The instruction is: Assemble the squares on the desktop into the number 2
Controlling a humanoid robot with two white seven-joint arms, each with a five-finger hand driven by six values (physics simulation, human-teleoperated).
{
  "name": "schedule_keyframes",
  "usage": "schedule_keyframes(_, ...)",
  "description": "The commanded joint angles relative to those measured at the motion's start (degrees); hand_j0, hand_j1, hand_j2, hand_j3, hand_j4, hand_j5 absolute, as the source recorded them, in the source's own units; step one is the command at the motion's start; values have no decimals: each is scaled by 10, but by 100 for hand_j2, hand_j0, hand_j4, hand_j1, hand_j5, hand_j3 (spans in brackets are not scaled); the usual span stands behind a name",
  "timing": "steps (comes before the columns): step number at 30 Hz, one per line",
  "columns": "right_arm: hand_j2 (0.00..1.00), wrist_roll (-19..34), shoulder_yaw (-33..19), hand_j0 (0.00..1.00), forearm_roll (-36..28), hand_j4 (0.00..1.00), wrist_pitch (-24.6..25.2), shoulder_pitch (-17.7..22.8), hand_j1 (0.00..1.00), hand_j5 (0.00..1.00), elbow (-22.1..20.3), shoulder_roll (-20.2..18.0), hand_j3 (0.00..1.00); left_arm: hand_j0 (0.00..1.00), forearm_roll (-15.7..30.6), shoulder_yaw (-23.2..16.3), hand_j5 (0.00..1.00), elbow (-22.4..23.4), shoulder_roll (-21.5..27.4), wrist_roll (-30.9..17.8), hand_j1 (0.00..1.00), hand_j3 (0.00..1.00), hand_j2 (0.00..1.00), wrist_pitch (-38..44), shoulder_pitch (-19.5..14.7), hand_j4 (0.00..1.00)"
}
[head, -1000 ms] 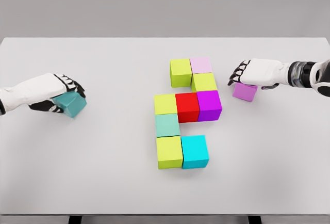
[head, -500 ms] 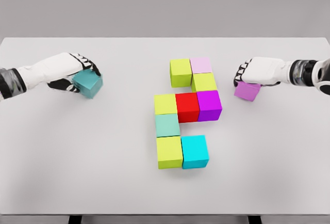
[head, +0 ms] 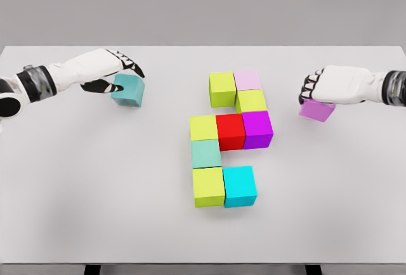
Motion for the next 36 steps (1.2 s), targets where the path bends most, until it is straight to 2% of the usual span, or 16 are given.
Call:
schedule_keyframes(1,57,0,0,57,-3,57,1,0,57,57,-30,-22,57,69,4,0,69,12,-9,-4,69,69,69,1,-2,69)
schedule_keyframes(4,57,1,0,57,-10,57,1,4,57,57,-57,-39,57,76,8,5,76,21,-8,-3,76,76,76,1,-14,76)
schedule_keyframes(5,57,1,0,57,-15,57,1,4,57,57,-58,-45,57,84,9,7,84,21,-5,-3,84,84,84,1,-16,84)
schedule_keyframes(6,57,1,1,57,-15,57,1,4,57,57,-59,-48,57,97,9,8,97,21,-4,-3,97,97,97,1,-17,97)
schedule_keyframes(7,57,1,4,57,-15,57,1,4,57,57,-60,-48,57,100,10,8,100,26,-3,-2,100,100,100,1,-17,100)
schedule_keyframes(9,57,2,6,57,-15,57,1,11,57,57,-74,-52,57,100,10,8,100,44,-2,-2,100,100,100,1,-17,100)
schedule_keyframes(12,57,1,7,57,-16,57,1,29,57,57,-127,-81,57,100,7,7,100,73,-1,-3,100,100,100,1,-18,100)
schedule_keyframes(18,57,2,7,57,-19,57,1,40,57,57,-168,-87,57,100,-1,6,100,116,0,-7,100,100,100,1,-20,100)
schedule_keyframes(20,57,2,8,57,-19,57,1,47,57,57,-179,-86,57,93,-19,6,93,116,5,-10,93,93,93,1,-22,93)
schedule_keyframes(25,57,2,9,57,-19,57,1,72,57,57,-180,-89,57,83,-26,4,83,112,28,-10,83,83,83,1,-21,83)
schedule_keyframes(30,57,2,22,57,-24,57,1,79,57,57,-183,-89,57,83,-24,2,83,103,54,-10,83,83,83,1,-19,83)
schedule_keyframes(36,57,2,29,57,-57,57,1,83,57,57,-184,-86,57,85,-26,-2,85,102,53,-11,85,85,85,1,-17,85)
